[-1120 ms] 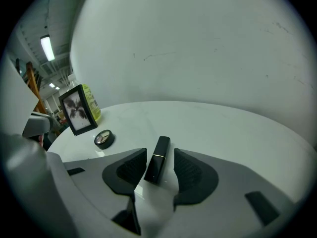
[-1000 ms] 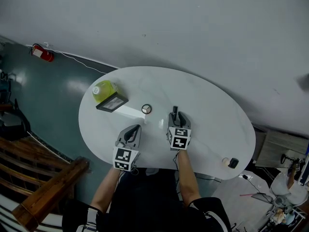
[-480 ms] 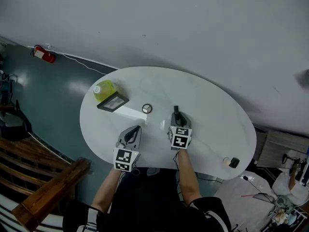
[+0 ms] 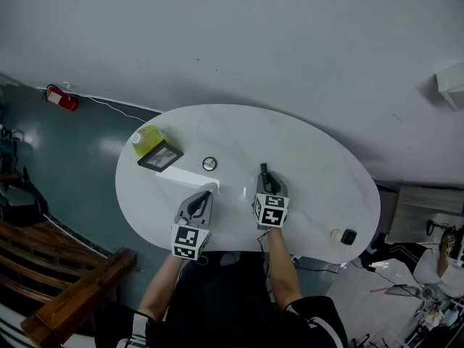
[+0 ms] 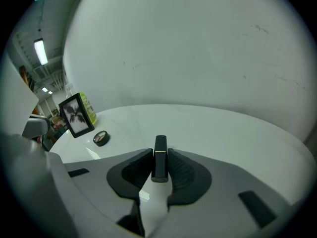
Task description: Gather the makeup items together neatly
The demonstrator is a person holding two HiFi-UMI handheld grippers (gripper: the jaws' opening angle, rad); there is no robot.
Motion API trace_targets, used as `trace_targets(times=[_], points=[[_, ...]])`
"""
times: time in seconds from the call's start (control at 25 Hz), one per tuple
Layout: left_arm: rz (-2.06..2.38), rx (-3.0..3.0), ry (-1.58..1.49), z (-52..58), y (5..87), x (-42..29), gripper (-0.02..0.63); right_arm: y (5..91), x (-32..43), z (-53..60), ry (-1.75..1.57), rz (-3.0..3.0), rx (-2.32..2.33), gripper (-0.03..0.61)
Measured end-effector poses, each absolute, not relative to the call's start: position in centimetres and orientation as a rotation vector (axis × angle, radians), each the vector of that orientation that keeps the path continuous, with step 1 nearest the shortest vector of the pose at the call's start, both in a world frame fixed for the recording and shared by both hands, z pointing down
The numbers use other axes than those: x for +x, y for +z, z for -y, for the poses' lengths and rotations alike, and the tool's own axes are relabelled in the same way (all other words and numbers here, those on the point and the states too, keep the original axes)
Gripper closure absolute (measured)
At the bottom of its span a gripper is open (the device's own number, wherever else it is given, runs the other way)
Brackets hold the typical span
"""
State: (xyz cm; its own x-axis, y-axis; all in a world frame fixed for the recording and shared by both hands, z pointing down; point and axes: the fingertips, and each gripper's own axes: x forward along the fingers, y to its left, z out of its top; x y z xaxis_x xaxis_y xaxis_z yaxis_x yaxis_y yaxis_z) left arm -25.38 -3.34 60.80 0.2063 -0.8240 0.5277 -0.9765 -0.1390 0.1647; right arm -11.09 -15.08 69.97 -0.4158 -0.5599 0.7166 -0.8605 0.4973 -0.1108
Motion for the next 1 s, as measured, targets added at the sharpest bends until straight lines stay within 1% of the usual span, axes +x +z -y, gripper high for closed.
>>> trace_targets(times=[0.32, 1.0], points=[[1.617, 2.094, 0.451, 3.0, 59.9, -21.4, 0.594, 68.6, -5.7, 13.6, 0.643, 2.108, 1.253, 0.466], [1.406, 2.298, 0.498, 2.0, 59.1, -8.1, 0.594, 67.3, 10.5, 8.7, 0.716, 1.981, 1.518, 0.467]])
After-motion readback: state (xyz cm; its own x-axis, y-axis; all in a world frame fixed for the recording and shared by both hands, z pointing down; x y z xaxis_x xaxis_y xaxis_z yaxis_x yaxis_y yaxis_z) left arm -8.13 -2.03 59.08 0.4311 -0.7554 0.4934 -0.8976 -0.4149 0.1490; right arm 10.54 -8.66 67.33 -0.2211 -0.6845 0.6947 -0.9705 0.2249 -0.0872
